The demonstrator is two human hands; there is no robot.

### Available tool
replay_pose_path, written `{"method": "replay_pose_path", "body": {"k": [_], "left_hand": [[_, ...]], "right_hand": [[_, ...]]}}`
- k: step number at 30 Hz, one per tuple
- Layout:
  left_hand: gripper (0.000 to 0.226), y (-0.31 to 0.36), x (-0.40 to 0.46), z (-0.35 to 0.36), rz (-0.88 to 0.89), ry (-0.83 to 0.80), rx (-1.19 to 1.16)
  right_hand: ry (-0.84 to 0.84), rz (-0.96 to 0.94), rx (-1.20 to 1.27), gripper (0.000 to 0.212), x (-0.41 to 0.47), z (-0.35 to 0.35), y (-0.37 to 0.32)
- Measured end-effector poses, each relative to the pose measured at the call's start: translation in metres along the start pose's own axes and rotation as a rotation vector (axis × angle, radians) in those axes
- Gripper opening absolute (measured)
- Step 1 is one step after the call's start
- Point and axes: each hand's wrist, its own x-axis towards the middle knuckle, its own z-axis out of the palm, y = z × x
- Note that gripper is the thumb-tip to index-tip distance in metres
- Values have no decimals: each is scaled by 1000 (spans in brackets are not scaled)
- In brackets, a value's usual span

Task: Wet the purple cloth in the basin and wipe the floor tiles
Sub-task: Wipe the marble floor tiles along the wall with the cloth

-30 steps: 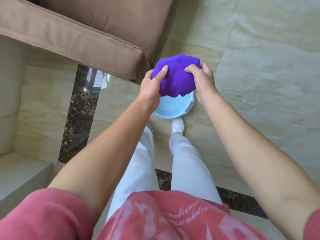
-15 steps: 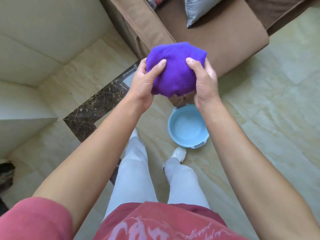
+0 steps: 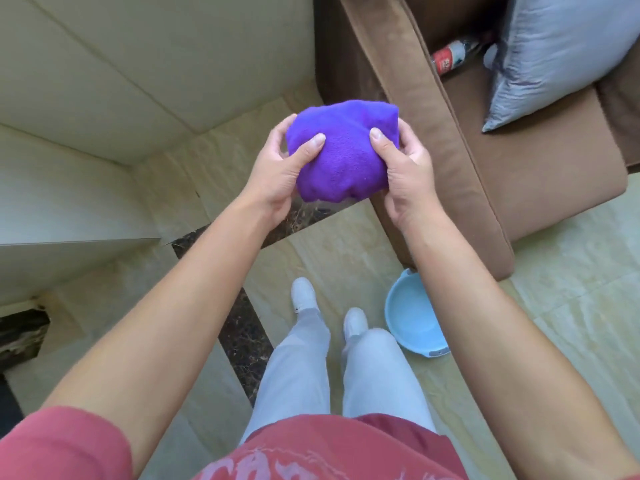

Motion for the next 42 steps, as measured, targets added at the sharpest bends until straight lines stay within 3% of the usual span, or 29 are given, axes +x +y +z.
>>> {"method": "replay_pose_path", "body": {"k": [8,13,19,22,29,35,42], "left_hand": [[43,35,126,-55,-134,-51,-47],[41,35,240,-76,-70,91,59],[47,-27,395,-109,-104,262,188],[36,-80,483,-137,-99,329,321],[26,-193,656,-210,-83,351,459],[39,-257,729,-243,-94,306,541],[41,-277,759,-247,-18,276,571]], "right_hand": [[-68,-6,-111,34,138,73,22],[-119,-96,-339,28,261,94,50],[-130,-199,-725,35,403,121,139],[-140,-234,-879,37,479,124,208],[-133,-177,-996,34,626,133,366],[-135,-220,-1070,34,687,121,450],[9,-326,-1091,40,708,117,469]]}}
